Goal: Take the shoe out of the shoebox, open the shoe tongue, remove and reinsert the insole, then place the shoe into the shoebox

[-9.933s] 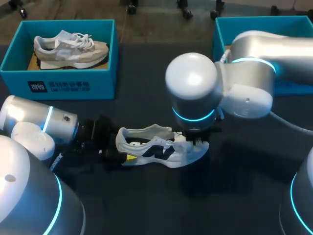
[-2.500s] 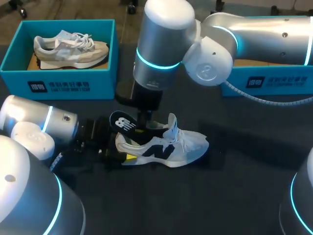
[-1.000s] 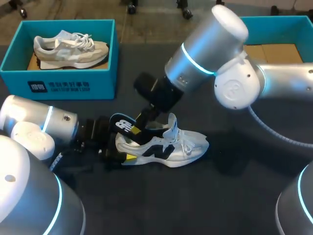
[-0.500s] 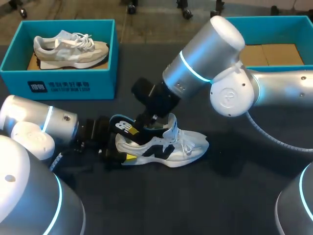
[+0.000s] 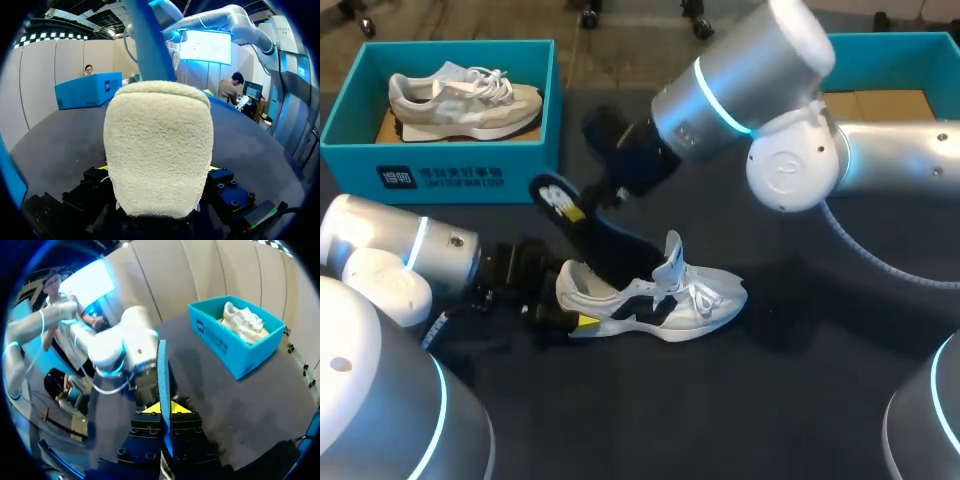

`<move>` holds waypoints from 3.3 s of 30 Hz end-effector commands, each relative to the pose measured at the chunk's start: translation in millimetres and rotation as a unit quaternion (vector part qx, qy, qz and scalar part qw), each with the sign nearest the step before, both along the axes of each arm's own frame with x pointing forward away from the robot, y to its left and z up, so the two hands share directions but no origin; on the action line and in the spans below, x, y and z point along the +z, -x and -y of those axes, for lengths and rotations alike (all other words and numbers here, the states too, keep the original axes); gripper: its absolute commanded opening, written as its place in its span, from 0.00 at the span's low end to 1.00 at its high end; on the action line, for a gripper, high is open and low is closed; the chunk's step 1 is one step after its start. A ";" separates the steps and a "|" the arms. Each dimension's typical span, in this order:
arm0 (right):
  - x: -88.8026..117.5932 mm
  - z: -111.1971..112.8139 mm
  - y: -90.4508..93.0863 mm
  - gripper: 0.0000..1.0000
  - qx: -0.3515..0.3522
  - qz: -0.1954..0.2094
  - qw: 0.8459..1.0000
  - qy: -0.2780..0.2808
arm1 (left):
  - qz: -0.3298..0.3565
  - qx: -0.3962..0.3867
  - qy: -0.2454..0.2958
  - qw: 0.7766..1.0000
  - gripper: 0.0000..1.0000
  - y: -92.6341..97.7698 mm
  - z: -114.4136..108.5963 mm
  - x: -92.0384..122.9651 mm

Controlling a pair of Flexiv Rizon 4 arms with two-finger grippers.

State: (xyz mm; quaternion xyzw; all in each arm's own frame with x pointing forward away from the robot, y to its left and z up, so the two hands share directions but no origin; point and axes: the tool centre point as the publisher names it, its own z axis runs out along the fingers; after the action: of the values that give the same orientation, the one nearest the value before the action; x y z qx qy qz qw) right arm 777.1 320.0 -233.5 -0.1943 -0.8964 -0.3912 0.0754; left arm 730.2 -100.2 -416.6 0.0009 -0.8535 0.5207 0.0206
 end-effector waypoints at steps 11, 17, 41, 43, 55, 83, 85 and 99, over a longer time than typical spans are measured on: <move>39.9 -10.9 -64.4 0.00 -0.079 0.027 0.991 -0.102 | 0.000 0.000 -0.001 1.000 0.00 -0.9 0.8 -2.0; 55.8 -7.6 -81.1 0.00 -0.099 0.021 0.987 -0.123 | 0.000 0.000 -0.001 1.000 0.00 -0.9 0.8 -2.0; 135.5 78.5 -67.5 0.00 -0.184 0.046 0.960 -0.208 | 0.000 0.000 -0.001 1.000 0.00 -0.9 0.8 -2.0; 135.5 78.5 -67.5 0.00 -0.184 0.046 0.960 -0.208 | 0.000 0.000 -0.001 1.000 0.00 -0.9 0.8 -2.0; 135.5 78.5 -67.5 0.00 -0.184 0.046 0.960 -0.208 | 0.000 0.000 -0.001 1.000 0.00 -0.9 0.8 -2.0; 197.7 104.7 -31.4 0.00 -0.144 -0.116 0.935 -0.303 | 0.000 0.000 -0.001 1.000 0.00 -0.9 0.8 -2.0; 202.7 106.0 -28.0 0.00 -0.138 -0.127 0.936 -0.297 | 0.000 0.000 -0.001 1.000 0.00 -0.9 0.8 -2.0; 235.5 125.2 15.1 0.00 -0.134 -0.181 0.933 -0.283 | 0.000 0.000 -0.001 1.000 0.00 -0.9 0.8 -2.0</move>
State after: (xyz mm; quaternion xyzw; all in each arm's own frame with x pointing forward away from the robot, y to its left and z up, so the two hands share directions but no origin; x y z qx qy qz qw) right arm 775.5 204.6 -5.3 -0.3423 -0.6861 -0.5957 0.2391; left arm 730.3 -100.1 -416.7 0.0010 -0.8535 0.5206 0.0206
